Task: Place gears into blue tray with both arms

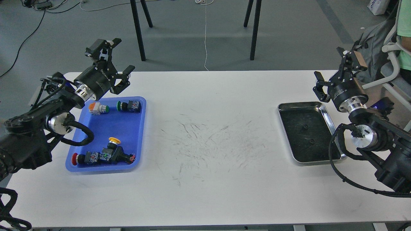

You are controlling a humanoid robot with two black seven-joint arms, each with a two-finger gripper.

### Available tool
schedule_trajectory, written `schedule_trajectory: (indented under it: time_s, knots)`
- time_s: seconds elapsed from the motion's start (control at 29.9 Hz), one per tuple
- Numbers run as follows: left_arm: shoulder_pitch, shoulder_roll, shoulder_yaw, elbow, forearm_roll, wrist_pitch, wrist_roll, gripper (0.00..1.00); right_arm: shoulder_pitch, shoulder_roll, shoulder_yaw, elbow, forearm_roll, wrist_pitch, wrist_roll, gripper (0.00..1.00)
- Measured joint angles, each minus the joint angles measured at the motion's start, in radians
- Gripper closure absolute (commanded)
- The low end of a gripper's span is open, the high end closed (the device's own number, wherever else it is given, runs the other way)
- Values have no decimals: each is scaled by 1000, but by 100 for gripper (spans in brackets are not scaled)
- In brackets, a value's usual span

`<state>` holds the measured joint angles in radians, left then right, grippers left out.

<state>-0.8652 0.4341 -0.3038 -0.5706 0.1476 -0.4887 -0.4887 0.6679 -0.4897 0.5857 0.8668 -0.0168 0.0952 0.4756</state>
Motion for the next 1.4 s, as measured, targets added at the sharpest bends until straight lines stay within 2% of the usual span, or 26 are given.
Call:
schedule_trajectory:
  time_s: [0.37, 0.67, 1.0, 1.17, 1.27, 1.4]
  knots:
    - [-4, -9, 1, 3, 1, 0, 0, 0, 1, -24, -18, 16, 0, 19, -10, 1]
    - [-12, -27, 0, 16, 1, 0, 0, 0, 39, -220, -171, 131, -18, 75, -47, 1]
    - [-12, -31, -1, 17, 1, 0, 0, 0, 203, -408, -504, 193, -215, 81, -139, 1]
    - [-12, -32, -1, 17, 1, 0, 0, 0, 287, -454, -634, 195, -303, 77, -138, 2]
    - [-12, -32, -1, 17, 0, 0, 0, 0, 311, -456, -650, 196, -394, 76, -135, 4]
    - [-11, -31, -1, 17, 0, 0, 0, 0, 336, -448, -658, 196, -518, 71, -153, 4]
